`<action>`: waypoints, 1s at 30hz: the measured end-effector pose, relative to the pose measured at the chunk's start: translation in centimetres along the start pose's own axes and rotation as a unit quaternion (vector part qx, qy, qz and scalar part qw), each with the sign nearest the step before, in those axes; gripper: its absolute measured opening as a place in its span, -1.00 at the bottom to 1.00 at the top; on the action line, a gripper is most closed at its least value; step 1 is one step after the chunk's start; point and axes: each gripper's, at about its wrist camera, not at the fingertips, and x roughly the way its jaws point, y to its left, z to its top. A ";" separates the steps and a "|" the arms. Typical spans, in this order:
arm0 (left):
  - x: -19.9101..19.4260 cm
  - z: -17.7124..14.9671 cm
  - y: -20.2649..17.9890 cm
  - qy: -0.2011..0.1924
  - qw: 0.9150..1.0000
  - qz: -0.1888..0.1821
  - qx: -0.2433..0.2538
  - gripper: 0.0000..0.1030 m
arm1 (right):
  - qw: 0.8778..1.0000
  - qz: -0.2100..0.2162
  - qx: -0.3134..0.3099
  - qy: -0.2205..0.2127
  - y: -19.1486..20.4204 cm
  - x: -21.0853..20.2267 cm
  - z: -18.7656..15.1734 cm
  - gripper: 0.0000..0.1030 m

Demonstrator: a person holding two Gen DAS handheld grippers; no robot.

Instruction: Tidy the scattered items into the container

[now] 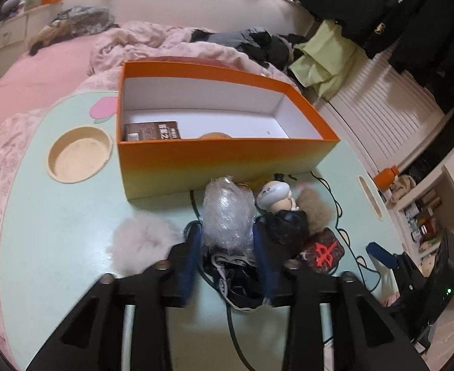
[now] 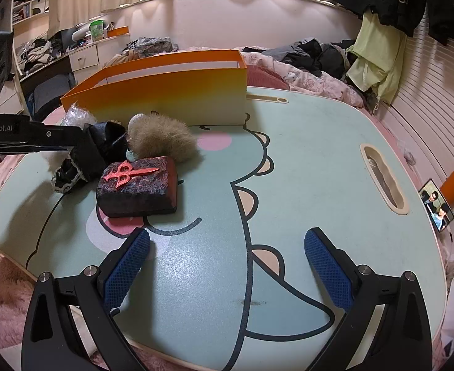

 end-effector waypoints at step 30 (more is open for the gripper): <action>1.2 3.3 4.5 -0.017 0.996 0.090 -0.011 0.54 | 1.000 0.002 -0.004 0.005 0.0 0.2 -0.3 0.98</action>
